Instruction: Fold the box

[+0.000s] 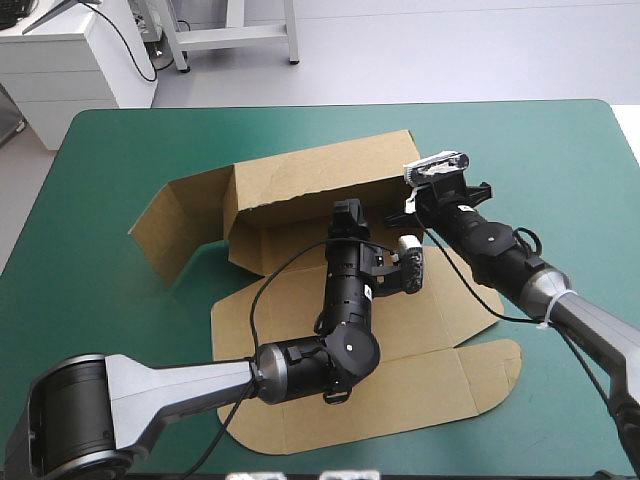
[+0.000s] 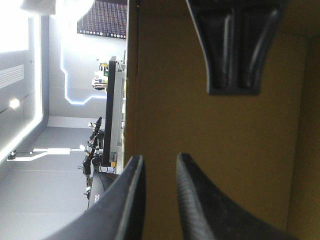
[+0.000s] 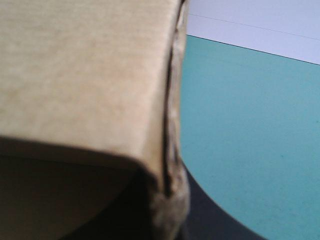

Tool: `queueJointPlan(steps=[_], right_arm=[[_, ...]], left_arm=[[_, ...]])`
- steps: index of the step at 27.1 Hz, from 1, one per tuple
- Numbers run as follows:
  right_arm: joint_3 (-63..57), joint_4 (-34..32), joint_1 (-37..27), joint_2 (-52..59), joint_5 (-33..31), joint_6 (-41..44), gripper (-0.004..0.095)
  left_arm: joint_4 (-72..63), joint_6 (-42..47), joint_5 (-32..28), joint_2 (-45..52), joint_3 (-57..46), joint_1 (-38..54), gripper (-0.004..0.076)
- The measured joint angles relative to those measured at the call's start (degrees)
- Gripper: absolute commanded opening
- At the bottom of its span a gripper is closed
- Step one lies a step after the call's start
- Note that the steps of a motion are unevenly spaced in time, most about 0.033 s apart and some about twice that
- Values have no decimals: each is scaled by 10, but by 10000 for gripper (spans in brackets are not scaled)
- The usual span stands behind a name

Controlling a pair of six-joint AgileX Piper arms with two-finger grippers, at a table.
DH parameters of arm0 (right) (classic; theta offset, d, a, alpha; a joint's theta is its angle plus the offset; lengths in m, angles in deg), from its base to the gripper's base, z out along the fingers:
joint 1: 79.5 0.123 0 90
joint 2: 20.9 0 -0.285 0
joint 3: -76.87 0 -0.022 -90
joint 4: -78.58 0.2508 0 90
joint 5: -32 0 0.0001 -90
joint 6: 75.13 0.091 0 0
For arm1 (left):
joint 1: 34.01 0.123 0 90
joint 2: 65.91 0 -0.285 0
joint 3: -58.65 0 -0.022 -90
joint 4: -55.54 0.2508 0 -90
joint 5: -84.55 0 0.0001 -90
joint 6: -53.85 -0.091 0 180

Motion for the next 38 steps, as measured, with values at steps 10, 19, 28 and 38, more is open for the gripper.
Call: queueJointPlan(steps=[10,19,28,38], right_arm=[[1,20,-31,0,-25,-7,1],[1,18,-31,1,-64,-4,2],[1,16,-32,24,-66,8,3],[8,-64,-87,0,-154,84,3]], left_arm=[[-68,0,-52,146,-1,10,3],[-208,-1,-127,269,-1,178,3],[-354,-55,-167,341,-1,377,3],[-556,-161,-186,360,-1,534,3]])
